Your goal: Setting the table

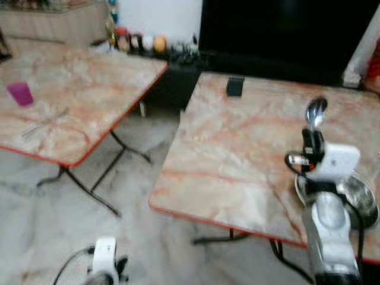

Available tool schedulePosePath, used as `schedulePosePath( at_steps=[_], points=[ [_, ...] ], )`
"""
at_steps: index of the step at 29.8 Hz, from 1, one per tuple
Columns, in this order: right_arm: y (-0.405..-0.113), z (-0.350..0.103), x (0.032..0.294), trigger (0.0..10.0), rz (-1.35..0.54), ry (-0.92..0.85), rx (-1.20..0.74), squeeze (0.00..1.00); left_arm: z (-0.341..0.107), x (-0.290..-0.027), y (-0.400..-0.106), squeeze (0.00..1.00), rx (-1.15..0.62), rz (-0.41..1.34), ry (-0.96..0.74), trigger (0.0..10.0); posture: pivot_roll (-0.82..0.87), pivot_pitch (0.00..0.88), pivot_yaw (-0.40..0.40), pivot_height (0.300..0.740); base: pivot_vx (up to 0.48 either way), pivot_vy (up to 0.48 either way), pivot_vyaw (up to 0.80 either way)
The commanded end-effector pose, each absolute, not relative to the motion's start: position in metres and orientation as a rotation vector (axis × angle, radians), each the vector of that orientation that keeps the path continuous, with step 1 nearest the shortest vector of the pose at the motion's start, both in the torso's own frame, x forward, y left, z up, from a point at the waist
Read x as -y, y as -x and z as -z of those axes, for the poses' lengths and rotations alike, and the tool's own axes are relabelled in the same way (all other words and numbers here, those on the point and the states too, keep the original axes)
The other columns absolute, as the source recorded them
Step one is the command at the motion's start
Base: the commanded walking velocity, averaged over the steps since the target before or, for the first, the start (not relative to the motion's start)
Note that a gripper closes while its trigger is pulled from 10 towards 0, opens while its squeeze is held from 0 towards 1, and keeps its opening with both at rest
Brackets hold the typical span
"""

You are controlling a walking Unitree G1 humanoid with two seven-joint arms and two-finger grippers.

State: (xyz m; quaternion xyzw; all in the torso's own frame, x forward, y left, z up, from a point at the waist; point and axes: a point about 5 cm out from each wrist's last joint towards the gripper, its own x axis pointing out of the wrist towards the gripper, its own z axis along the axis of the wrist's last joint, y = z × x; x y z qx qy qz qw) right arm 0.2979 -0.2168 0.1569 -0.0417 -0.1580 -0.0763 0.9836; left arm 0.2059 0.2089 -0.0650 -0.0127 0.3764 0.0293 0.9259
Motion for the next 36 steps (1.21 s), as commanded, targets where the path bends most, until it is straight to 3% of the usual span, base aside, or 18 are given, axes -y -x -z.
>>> schedulePosePath(
  at_steps=[1,11,16,31,36],
  points=[
    [-0.2961,-0.1547,0.2209,10.0,0.17,0.083,0.31,0.0,0.0659,-0.2099,-0.2045,0.0,-0.781,-0.064,0.025,10.0,0.02,0.0,-0.042,0.727,0.0,0.0,0.0],
    [-0.297,-0.1527,0.2223,10.0,0.179,0.071,0.289,0.0,0.0663,-0.2098,-0.2039,0.0,-0.784,-0.061,0.024,10.0,0.01,0.0,-0.044,0.727,0.0,0.0,0.0],
    [-0.2979,-0.1532,0.2223,10.0,0.177,0.071,0.292,0.0,0.0668,-0.2089,-0.2033,0.0,-0.785,-0.064,0.032,10.0,0.01,0.0,-0.044,0.727,0.0,0.0,-0.69],
    [-0.2984,-0.1553,0.2179,10.0,0.163,0.071,0.311,0.0,0.0664,-0.206,-0.2047,0.0,-0.785,-0.034,0.003,10.0,0.01,0.0,-0.044,0.727,0.0,0.0,0.0],
    [-0.2987,-0.1559,0.2179,10.0,0.165,0.07,0.313,0.0,0.0658,-0.206,-0.2057,0.0,-0.782,-0.028,-0.005,10.0,0.01,0.0,-0.043,0.727,0.0,-0.307,0.0]
  ],
)
